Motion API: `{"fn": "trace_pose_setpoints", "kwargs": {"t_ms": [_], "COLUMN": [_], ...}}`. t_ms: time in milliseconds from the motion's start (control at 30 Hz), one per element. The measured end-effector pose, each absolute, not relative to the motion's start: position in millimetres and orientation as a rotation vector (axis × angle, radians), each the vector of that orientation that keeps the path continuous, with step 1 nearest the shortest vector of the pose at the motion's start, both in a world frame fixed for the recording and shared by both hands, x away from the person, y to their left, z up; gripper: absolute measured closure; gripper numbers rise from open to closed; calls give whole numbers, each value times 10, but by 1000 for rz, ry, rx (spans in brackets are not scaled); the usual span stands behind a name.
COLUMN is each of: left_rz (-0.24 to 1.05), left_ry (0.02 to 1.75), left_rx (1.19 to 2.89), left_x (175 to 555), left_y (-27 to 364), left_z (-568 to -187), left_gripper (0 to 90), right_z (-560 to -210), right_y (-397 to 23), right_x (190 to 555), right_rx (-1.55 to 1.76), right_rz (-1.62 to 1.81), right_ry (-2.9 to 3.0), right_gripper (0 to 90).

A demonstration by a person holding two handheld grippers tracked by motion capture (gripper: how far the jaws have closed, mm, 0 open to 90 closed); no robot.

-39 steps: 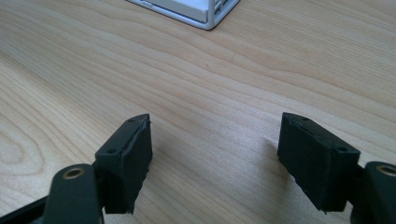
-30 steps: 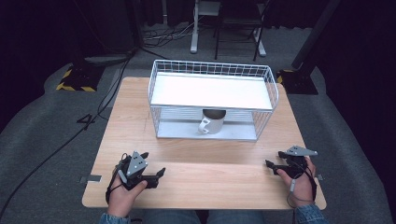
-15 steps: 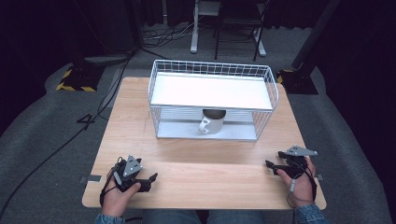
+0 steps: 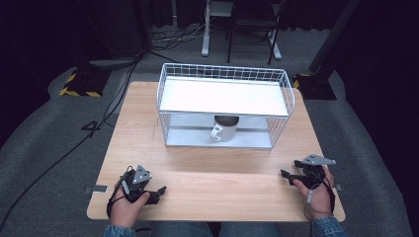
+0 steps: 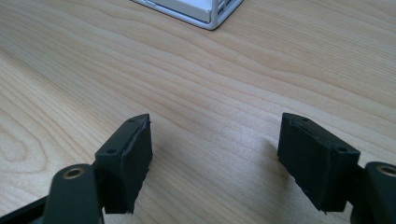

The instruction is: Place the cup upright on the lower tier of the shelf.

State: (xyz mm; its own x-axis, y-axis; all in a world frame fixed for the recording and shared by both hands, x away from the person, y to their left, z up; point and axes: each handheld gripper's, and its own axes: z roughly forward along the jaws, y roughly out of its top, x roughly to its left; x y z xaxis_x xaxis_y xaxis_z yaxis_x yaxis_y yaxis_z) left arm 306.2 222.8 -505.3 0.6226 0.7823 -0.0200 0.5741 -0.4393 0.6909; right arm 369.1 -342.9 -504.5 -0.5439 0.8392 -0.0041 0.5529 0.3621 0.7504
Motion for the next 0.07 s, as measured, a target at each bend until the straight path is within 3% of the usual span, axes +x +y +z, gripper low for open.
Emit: {"fn": "trace_pose_setpoints", "kwargs": {"t_ms": [67], "left_rz": [404], "left_ry": [1053], "left_rx": [2176], "left_x": [3067], "left_y": [2232], "left_z": [-5051], "left_gripper": [149], "right_z": [-5044], "right_y": [-3429], "right_x": [3691], "right_rx": [1215], "right_rz": [1010], "right_ry": [2241], "right_gripper": [266]}}
